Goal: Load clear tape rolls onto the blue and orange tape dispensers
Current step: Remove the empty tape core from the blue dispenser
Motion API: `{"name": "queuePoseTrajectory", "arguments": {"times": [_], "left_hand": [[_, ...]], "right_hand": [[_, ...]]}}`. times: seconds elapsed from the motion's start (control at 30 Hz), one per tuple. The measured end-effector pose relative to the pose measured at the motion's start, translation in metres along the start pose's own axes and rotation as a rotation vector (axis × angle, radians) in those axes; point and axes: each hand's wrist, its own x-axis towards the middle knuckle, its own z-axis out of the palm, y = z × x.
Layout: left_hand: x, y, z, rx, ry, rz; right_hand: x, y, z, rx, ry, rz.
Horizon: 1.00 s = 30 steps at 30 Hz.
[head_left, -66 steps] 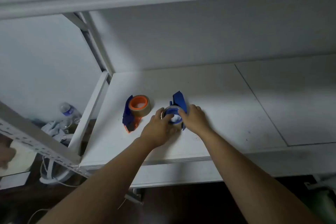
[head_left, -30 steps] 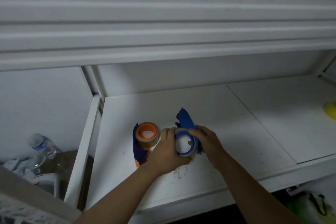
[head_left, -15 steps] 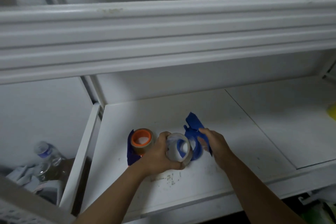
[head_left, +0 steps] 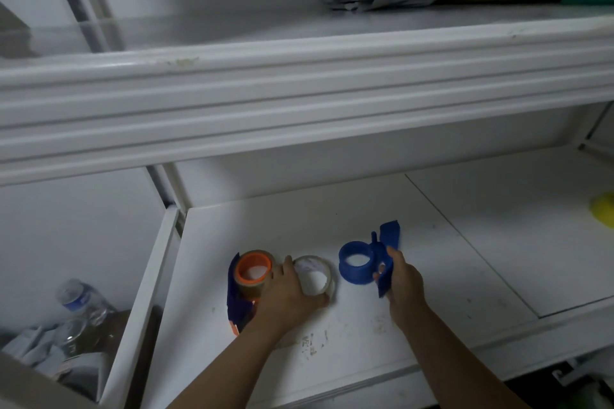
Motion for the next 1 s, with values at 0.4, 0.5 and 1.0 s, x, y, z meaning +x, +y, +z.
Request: {"name": "queuePoseTrajectory", "arguments": {"times": [0.4, 0.5, 1.0], "left_hand": [[0.053, 0.018, 0.016, 0.311, -0.012, 0.056], [0.060, 0.013, 0.022, 0.274, 0.055, 0.089], [0.024, 0.025, -0.016, -0.994, -0.518, -0.237]], "right_hand": [[-0.007, 0.002, -0.021, 0.210, 0.029, -0.018], [-0.012, 0.004, -0.025, 0.182, 0.005, -0.020], [-0.017, 0.010, -0.005, -0.010, -0.584, 0.031]]}}
